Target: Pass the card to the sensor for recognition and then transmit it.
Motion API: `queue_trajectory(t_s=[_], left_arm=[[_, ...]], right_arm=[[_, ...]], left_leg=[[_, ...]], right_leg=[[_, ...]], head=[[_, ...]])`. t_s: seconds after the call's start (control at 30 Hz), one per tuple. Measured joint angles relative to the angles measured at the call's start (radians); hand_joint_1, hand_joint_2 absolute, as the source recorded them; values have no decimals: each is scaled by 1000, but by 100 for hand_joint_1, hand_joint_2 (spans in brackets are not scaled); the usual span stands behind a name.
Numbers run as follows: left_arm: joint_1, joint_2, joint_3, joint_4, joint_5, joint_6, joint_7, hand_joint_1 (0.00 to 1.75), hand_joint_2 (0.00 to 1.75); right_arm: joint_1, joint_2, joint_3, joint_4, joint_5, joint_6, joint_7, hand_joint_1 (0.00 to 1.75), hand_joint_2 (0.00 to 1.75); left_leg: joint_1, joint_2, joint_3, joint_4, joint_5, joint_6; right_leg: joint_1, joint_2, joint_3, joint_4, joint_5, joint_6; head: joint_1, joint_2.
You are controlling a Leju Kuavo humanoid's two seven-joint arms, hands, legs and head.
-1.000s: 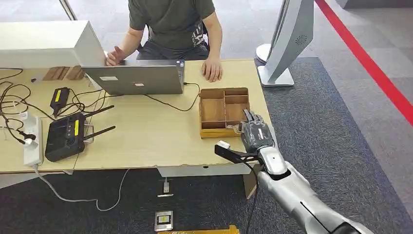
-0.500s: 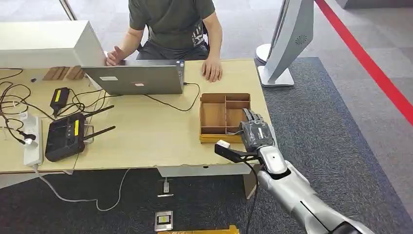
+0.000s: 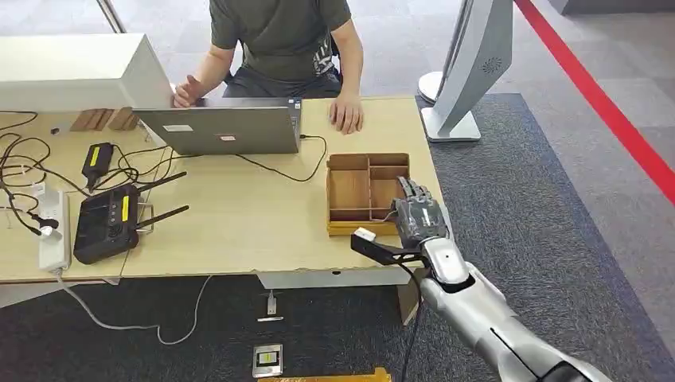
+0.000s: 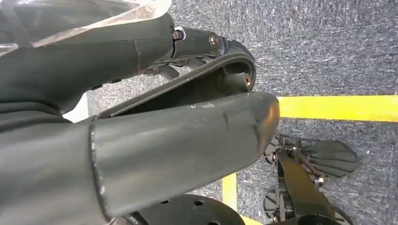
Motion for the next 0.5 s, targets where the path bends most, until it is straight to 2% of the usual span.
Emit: queue_trajectory(t_s=[0.27,0.5], left_arm=[[0,0,-1,0,-1,0,-5,0,0],[0,0,-3,0,-5,-8,-21,0,0]], right_arm=[[1,3,2,4,51,-45,-7,175,175],[-21,-24,-3,-107,116,19,4,175,175]], left_leg=[[0,0,0,0,0,0],[0,0,0,0,0,0]], right_leg=[[0,0,0,0,0,0],[0,0,0,0,0,0]], head=[[0,0],[0,0]])
